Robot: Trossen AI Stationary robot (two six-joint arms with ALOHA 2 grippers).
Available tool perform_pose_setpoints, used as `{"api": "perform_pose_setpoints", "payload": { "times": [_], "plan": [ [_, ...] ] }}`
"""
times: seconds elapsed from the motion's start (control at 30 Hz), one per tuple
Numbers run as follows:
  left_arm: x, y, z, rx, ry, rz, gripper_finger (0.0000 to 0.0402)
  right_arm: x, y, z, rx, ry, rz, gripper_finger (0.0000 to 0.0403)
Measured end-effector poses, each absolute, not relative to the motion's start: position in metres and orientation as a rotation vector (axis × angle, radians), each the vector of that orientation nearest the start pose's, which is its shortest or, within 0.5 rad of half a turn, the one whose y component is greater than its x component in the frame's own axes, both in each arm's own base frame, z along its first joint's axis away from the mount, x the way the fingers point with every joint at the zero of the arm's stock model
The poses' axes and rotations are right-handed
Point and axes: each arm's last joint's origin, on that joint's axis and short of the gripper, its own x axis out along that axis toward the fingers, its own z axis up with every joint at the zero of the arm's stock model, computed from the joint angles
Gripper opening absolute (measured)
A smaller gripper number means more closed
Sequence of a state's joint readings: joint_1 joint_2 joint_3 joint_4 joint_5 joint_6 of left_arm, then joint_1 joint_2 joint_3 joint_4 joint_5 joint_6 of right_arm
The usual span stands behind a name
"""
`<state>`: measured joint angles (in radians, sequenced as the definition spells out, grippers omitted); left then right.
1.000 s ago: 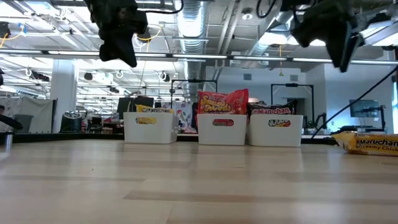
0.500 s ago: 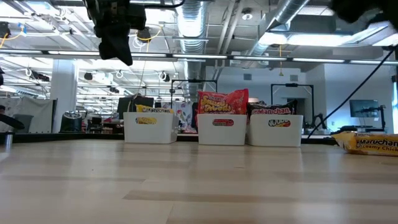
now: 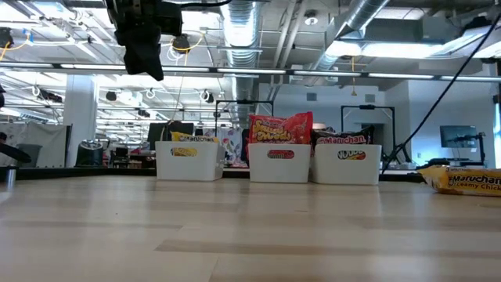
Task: Sort Maruchan noodles
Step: Put the yellow noodle pack into the left white bin
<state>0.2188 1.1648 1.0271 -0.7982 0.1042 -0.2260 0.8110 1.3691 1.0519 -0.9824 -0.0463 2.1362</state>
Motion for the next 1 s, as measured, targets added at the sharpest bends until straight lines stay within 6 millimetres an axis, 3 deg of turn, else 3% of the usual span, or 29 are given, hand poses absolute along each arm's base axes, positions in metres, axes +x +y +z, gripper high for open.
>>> {"api": "perform_pose_setpoints", "payload": {
  "times": [0.2,0.37,0.87,1.0],
  "plan": [
    [0.219,0.046,0.294,-0.364,0.910,0.208,0.0000,0.174,0.206,0.224,1.246,1.343,-0.818,0.0245],
    [0.219,0.046,0.294,-0.367,0.909,0.210,0.0000,0.179,0.218,0.206,1.247,1.338,-0.875,0.0245],
    [0.220,0.043,0.294,-0.376,0.910,0.204,0.0000,0.192,0.234,0.170,1.212,1.321,-0.936,0.0245],
    [0.220,0.041,0.294,-0.373,0.911,0.196,0.0000,0.194,0.236,0.166,1.216,1.321,-0.929,0.0227]
  ]
}}
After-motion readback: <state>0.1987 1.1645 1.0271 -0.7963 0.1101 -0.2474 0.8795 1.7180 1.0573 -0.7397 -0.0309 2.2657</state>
